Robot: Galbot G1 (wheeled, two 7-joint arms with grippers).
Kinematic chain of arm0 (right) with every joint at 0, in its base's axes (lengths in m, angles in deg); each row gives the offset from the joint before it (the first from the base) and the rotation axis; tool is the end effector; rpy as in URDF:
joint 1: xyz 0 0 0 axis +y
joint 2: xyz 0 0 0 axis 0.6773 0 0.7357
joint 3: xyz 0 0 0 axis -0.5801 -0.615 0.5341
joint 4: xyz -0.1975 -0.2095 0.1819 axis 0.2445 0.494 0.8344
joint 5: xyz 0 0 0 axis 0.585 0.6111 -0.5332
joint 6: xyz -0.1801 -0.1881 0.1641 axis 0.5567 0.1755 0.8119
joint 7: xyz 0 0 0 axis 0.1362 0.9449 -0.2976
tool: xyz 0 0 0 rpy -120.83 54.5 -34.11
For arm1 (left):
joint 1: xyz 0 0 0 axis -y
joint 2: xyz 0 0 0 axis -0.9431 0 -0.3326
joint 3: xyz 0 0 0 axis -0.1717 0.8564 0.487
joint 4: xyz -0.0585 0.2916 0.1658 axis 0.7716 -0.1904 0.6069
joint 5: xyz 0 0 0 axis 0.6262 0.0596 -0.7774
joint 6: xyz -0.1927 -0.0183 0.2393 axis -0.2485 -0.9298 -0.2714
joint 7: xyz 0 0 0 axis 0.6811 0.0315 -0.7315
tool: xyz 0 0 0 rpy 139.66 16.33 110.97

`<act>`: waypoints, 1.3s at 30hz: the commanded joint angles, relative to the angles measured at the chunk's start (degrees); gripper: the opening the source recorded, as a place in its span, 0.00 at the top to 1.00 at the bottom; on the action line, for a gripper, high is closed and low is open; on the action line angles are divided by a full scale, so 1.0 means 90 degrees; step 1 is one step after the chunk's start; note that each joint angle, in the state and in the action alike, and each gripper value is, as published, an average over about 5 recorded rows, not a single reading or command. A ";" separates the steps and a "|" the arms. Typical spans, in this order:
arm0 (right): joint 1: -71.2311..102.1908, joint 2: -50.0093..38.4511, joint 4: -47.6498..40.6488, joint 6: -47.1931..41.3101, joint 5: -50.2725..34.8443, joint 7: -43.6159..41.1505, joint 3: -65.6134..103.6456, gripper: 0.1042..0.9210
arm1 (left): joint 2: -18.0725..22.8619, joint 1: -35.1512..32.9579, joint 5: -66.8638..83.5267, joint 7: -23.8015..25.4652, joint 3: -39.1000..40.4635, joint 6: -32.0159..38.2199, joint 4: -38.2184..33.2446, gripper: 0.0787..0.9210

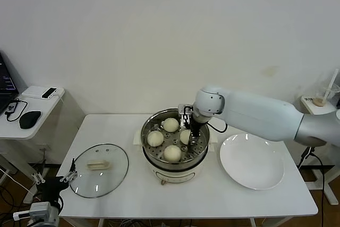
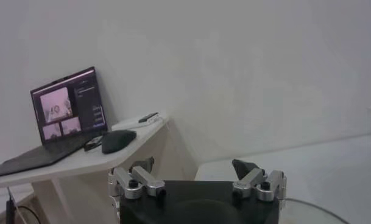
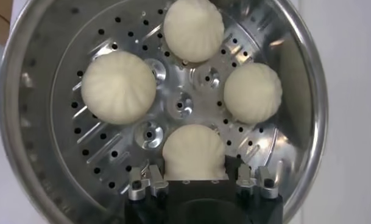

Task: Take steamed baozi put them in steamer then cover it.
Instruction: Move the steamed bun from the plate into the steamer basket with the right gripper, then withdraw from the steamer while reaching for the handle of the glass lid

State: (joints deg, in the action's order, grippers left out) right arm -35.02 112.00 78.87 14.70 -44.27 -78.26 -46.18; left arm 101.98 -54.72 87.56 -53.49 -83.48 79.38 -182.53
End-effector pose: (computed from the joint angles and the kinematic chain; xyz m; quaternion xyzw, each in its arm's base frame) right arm 0.4882 0.0578 -0.1044 0.4920 -0.5787 0.5303 0.3765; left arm 0.1207 0.1304 -0.2823 0.1305 -0.9776 -0.1470 0.0754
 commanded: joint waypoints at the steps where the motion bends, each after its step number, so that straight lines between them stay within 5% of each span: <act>1: 0.0044 0.0054 -0.0071 -0.0034 0.0105 0.0036 0.0005 0.35 | 0.0008 -0.0003 0.0000 -0.0001 -0.0002 0.0005 -0.0001 0.12; 9: -0.0245 -0.0289 0.0384 -0.0091 -0.0089 0.0047 0.0173 0.13 | 0.0014 -0.0002 0.0001 -0.0002 -0.0006 0.0004 -0.0018 0.12; 15: -0.0267 -0.0951 0.1283 -0.0166 -0.0386 0.0303 0.0605 0.12 | 0.0028 0.0005 0.0000 -0.0004 0.0011 0.0009 -0.0007 0.12; 23: 0.1057 -0.2257 0.2455 -0.0015 -0.1054 0.3068 0.1914 0.12 | 0.0050 0.0035 0.0004 -0.0014 0.0021 0.0042 0.0013 0.12; 30: 0.4623 -0.2749 0.3160 0.1736 -0.0755 0.5461 0.4897 0.12 | 0.0047 0.0062 -0.0094 -0.0014 0.0110 0.0169 0.0123 0.12; 39: 0.9171 -0.1022 0.3230 0.4179 0.1339 0.5497 0.9646 0.12 | 0.0122 0.0074 -0.0379 0.0002 0.0289 0.0362 0.0275 0.12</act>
State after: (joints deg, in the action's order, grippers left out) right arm 8.72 95.67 103.69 31.89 -44.58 -39.45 1.85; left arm 103.04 -54.10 85.63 -53.54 -81.57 81.52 -180.74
